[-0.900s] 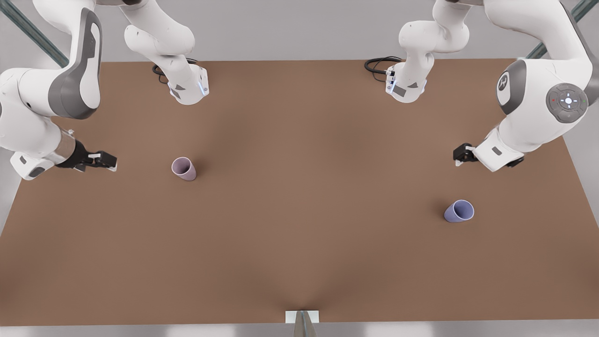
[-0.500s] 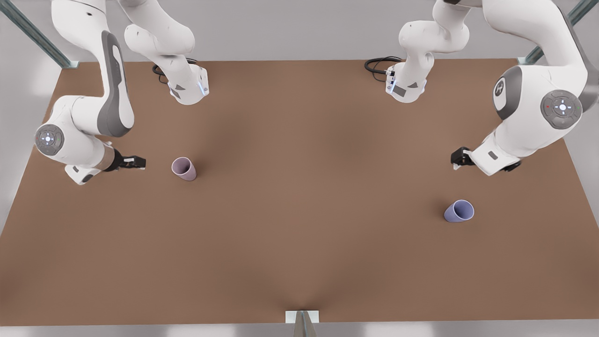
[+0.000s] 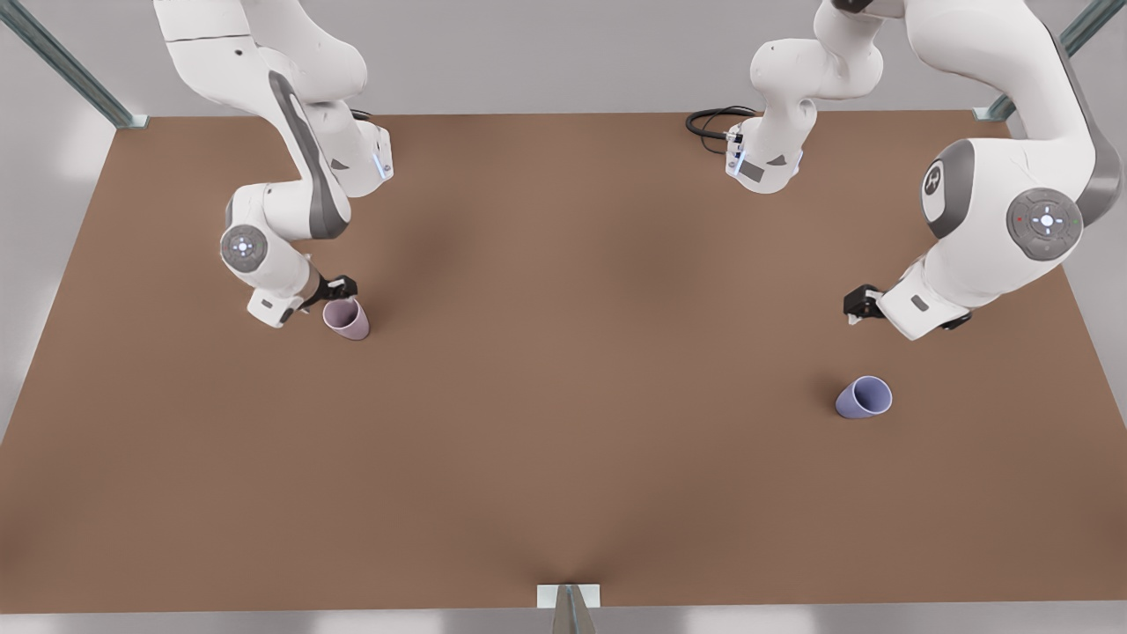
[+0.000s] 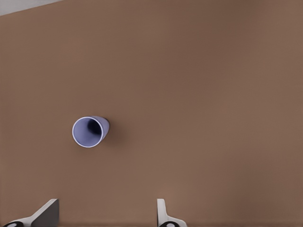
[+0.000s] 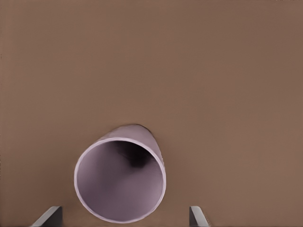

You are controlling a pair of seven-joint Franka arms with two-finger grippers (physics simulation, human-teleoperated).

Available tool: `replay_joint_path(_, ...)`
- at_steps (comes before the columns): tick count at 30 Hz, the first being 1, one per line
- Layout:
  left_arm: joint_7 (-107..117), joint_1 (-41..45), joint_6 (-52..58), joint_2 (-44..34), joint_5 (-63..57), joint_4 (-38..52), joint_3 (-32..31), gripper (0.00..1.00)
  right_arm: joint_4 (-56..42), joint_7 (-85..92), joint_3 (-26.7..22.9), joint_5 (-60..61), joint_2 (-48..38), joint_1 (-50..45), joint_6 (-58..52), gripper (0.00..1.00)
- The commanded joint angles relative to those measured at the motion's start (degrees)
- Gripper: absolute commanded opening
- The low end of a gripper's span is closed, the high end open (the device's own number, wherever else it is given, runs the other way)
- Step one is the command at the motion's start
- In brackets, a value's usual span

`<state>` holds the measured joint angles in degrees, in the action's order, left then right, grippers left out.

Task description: Stack the cups, with the pink cup at the bottom and the purple cup at the top

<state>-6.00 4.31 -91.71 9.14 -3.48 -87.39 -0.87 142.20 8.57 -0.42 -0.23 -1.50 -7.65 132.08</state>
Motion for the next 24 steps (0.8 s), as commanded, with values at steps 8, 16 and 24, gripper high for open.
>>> replay_joint_path(8, -0.16, 0.00, -0.04, 0.09, -0.04, 0.03, 0.00, 1.00, -0.08, 14.37, -0.19, 0.23, 2.20, 6.33, 7.66, 1.00)
replay_joint_path(16, -0.16, 0.00, -0.04, 0.27, -0.04, 0.03, 0.08, 1.00, -5.00, 15.68, -1.69, 0.40, 4.75, 6.59, 4.06, 1.00)
replay_joint_path(24, -0.16, 0.00, -0.13, 0.36, -0.04, 0.03, 0.08, 1.00, -5.00, 15.68, -1.86, 0.40, 4.75, 6.59, 3.97, 1.00)
